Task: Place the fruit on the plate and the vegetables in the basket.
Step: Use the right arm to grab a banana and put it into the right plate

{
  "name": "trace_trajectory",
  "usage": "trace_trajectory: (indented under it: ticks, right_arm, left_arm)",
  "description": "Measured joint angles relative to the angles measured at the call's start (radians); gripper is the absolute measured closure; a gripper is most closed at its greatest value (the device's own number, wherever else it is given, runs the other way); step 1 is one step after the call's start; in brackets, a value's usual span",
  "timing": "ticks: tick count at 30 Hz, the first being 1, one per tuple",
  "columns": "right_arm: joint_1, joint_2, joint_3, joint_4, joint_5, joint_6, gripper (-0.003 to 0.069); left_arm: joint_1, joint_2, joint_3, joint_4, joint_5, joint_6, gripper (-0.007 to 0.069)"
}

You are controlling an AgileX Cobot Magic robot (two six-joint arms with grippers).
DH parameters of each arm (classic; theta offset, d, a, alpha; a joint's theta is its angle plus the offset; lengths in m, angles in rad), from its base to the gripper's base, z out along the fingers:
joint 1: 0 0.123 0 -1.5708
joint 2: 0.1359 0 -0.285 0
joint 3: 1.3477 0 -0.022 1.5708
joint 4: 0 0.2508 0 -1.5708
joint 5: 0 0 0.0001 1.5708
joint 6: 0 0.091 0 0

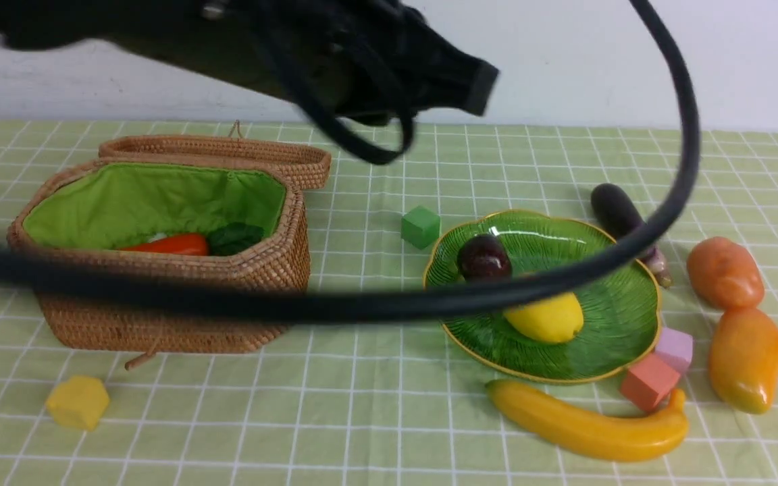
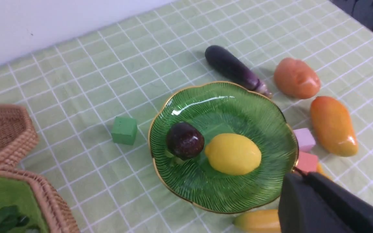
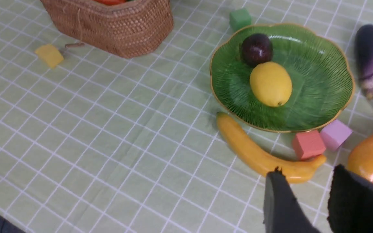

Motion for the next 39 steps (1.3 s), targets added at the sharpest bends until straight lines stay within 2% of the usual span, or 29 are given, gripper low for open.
trace_trajectory:
  ticks: [5, 10, 17, 28, 33, 37, 39]
  right_arm:
    - [0.0, 0.088, 0.0, 0.035, 0.0, 0.0, 0.0424]
    - [0.0, 0.188, 0.0, 0.143, -0.002, -0.032, 0.0424]
    - [0.0, 0.315, 0.0, 0.189, -0.004, -0.06, 0.0424]
    - [0.0, 0.318, 0.049, 0.197, 0.008, -0.045, 0.0424]
    - [0.015, 0.332, 0.154, 0.184, -0.042, -0.13, 0.0424]
    - [0.103, 0.416, 0.211, 0.148, -0.142, -0.165, 0.0424]
    - [0.191, 0.478, 0.216, 0.097, -0.193, -0.165, 0.0424]
  left_arm:
    - [0.0, -0.274, 0.224, -0.015, -0.022, 0.002, 0.0638]
    - [0.0, -0.582, 0.436, -0.048, -0.115, 0.001, 0.0638]
    - [0.0, -0.842, 0.522, -0.054, -0.115, -0.003, 0.0638]
    - [0.0, -0.877, 0.594, -0.103, -0.052, -0.009, 0.0638]
    - [0.0, -0.877, 0.594, -0.109, -0.055, -0.009, 0.0638]
    - [0.0, -0.877, 0.594, -0.109, -0.063, -0.004, 0.0638]
    - [0.0, -0.877, 0.594, -0.109, -0.068, -0.001, 0.0638]
